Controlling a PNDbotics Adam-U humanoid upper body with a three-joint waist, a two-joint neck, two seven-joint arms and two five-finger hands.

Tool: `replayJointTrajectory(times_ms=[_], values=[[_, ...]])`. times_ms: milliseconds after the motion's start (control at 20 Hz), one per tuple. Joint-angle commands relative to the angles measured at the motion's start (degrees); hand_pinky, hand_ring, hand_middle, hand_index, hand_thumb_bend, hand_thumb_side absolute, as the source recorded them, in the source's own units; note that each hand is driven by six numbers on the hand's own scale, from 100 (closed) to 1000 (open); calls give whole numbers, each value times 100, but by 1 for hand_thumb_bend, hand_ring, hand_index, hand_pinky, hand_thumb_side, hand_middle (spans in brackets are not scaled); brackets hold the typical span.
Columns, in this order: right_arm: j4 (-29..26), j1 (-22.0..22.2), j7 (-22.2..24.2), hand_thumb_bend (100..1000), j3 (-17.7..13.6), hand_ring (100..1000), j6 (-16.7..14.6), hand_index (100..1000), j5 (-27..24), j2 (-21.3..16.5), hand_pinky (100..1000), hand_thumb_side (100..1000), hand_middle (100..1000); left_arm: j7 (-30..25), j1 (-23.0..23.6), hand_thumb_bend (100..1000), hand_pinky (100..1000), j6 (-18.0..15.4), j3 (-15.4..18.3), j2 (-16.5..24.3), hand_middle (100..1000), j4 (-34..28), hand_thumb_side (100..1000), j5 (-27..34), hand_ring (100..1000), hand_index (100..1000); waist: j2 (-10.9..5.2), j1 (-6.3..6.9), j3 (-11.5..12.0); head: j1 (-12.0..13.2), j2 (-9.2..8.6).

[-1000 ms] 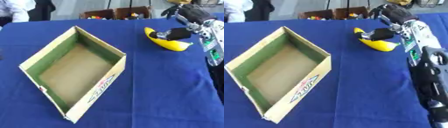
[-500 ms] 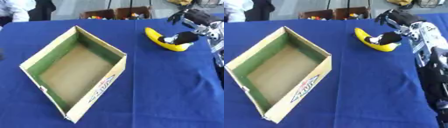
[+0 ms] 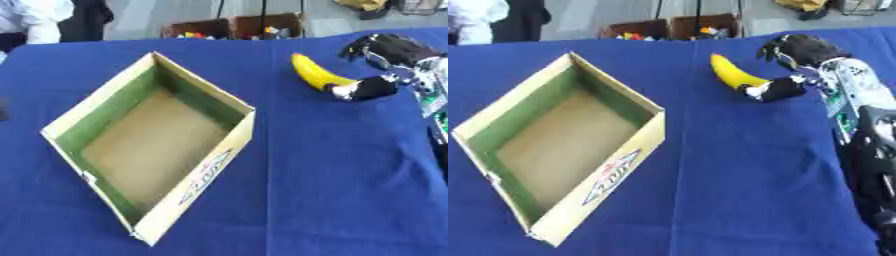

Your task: Pick up objects on the table and place them in the box.

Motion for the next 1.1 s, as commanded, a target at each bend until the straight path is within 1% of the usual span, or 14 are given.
replayJointTrajectory(times_ms=[50,250,500,700,1050,1100], values=[[-117,-79,-299,360,3,718,106,807,185,-106,584,678,640,-8,1,100,678,11,19,77,825,-112,857,21,716,883,-1393,-43,12,-7,-73],[-67,-69,-436,378,22,702,121,794,260,-77,574,683,621,-12,7,100,679,18,21,71,825,-112,857,25,716,883,-1394,-40,14,-11,-73],[-82,-80,-466,386,23,690,92,780,164,-57,570,689,602,-19,10,100,680,30,19,67,825,-112,858,27,717,883,-1394,-44,14,-12,-84],[-39,-104,-419,389,50,692,38,780,114,-32,572,669,606,-25,7,100,680,35,16,63,826,-112,858,31,717,883,-1389,-52,12,-15,-88],[126,-106,-155,312,23,694,-61,777,48,51,599,580,596,-22,12,100,680,38,19,60,826,-112,856,38,717,883,-1385,-42,32,-20,-92],[146,-109,-112,306,19,693,-73,776,17,65,600,578,594,-22,10,100,680,38,18,59,826,-112,857,39,717,883,-1384,-42,32,-20,-94]])
